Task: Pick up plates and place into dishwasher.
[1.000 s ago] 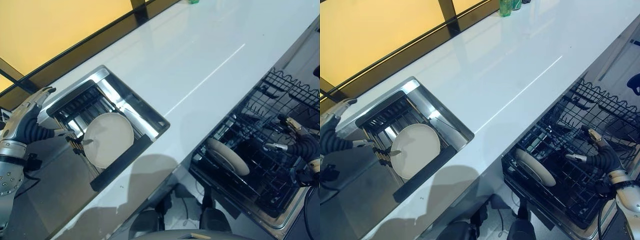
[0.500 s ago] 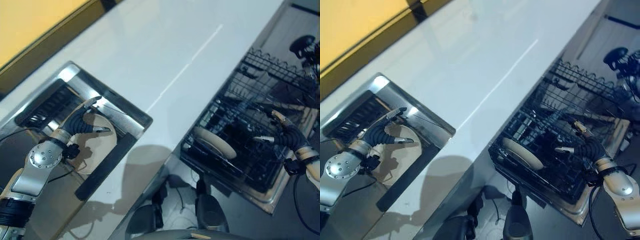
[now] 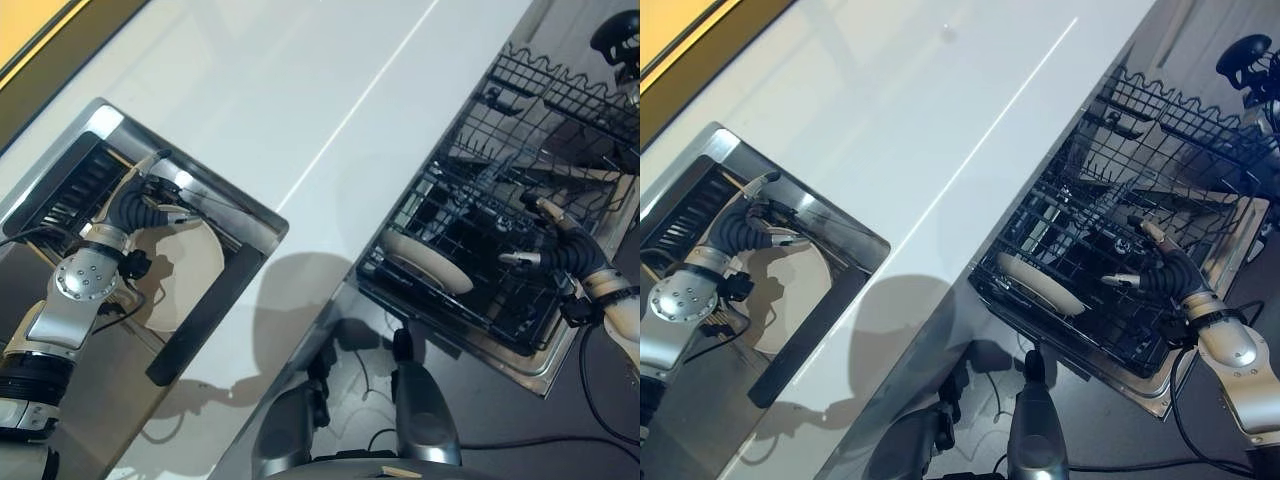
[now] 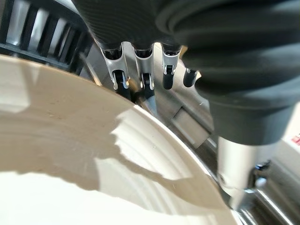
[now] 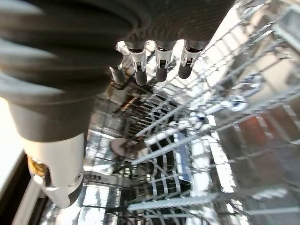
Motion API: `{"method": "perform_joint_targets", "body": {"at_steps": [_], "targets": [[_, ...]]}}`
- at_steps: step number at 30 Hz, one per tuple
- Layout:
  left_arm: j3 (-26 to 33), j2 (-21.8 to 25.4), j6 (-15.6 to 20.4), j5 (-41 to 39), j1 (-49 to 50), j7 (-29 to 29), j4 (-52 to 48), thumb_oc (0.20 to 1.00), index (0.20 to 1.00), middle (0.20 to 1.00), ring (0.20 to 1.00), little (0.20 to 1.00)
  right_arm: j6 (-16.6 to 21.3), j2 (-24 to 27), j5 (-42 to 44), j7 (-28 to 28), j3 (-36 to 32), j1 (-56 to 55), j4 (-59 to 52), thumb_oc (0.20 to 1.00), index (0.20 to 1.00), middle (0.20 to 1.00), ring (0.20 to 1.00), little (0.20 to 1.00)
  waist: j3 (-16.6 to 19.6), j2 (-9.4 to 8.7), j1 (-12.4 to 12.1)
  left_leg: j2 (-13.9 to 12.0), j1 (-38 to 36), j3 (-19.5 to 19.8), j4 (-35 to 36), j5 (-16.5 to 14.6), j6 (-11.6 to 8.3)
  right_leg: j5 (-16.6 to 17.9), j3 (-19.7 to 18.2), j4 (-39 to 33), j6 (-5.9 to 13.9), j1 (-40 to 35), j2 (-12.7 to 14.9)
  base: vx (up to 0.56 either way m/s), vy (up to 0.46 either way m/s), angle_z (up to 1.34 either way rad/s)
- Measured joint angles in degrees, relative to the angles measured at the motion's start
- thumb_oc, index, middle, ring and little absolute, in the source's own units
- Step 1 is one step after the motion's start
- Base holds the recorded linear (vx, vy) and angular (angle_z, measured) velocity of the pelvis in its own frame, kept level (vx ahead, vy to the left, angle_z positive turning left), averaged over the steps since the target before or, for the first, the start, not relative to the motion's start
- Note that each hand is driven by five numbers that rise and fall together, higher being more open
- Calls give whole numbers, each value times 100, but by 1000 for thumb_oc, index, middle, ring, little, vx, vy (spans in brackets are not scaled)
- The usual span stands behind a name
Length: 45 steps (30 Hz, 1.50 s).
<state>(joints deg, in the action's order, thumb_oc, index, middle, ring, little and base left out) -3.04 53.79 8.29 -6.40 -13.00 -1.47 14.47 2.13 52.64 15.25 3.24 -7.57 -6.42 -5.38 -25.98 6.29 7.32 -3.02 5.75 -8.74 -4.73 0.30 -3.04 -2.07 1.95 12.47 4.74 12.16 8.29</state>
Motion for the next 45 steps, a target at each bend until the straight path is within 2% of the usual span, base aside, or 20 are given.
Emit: {"method": "perform_joint_targets", "body": {"at_steps": [6,12,18,21,26,32,37,45], "targets": [[294,-231,50,21,298,-172,-355,1000,1000,1000,1000,1000,0,-2,-32,81,-25,-30,-2,1000,1000,1000,1000,1000,-32,70,-45,10,-33,41,24,3,1,-2,60,-8,1,-59,18,4,37,4],[999,-660,121,119,978,-649,-1098,1000,1000,1000,1000,1000,3,-120,-216,131,-133,-83,-9,1000,1000,1000,1000,1000,-52,118,-162,28,-135,138,45,7,6,-49,164,2,6,-199,56,-9,-12,9],[1483,-838,550,132,1102,-1310,-1607,1000,1000,1000,1000,1000,5,-346,-281,169,-249,-241,-92,1000,1000,1000,1000,1000,-47,128,-343,48,-121,229,10,7,5,-177,230,148,0,-171,94,-6,-48,8],[1604,-837,703,477,1102,-1613,-1756,1000,1000,1000,1000,1000,13,-396,-283,177,-314,-269,-95,1000,1000,1000,1000,1000,-43,130,-363,48,-112,257,5,6,2,-210,242,218,-7,-154,100,13,-34,4],[1608,-854,697,562,1162,-1624,-1717,1000,1000,1000,1000,1000,13,-402,-287,173,-314,-259,-112,1000,1000,1000,1000,1000,-43,128,-362,48,-104,258,0,5,1,-211,244,253,-8,-143,98,0,0,0],[1519,-860,486,559,989,-1455,-1344,1000,1000,1000,1000,1000,7,-389,-285,160,-313,-227,-121,1000,1000,1000,1000,1000,-35,118,-349,44,38,259,-100,1,-5,-212,222,349,-14,4,98,0,0,0],[1062,-789,294,554,618,-1298,-612,1000,1000,1000,1000,1000,-3,-323,-281,109,-294,-94,-99,1000,1000,1000,1000,1000,-32,99,-328,35,185,253,-224,-4,-9,-203,181,390,-27,138,91,4,7,-1],[689,-761,-20,504,286,-1011,271,1000,1000,1000,1000,1000,-9,-289,-281,40,-85,73,-80,1000,1000,1000,1000,1000,-150,-138,-164,28,320,211,-309,-8,-12,-190,122,469,-39,298,80,20,20,-3]]}}
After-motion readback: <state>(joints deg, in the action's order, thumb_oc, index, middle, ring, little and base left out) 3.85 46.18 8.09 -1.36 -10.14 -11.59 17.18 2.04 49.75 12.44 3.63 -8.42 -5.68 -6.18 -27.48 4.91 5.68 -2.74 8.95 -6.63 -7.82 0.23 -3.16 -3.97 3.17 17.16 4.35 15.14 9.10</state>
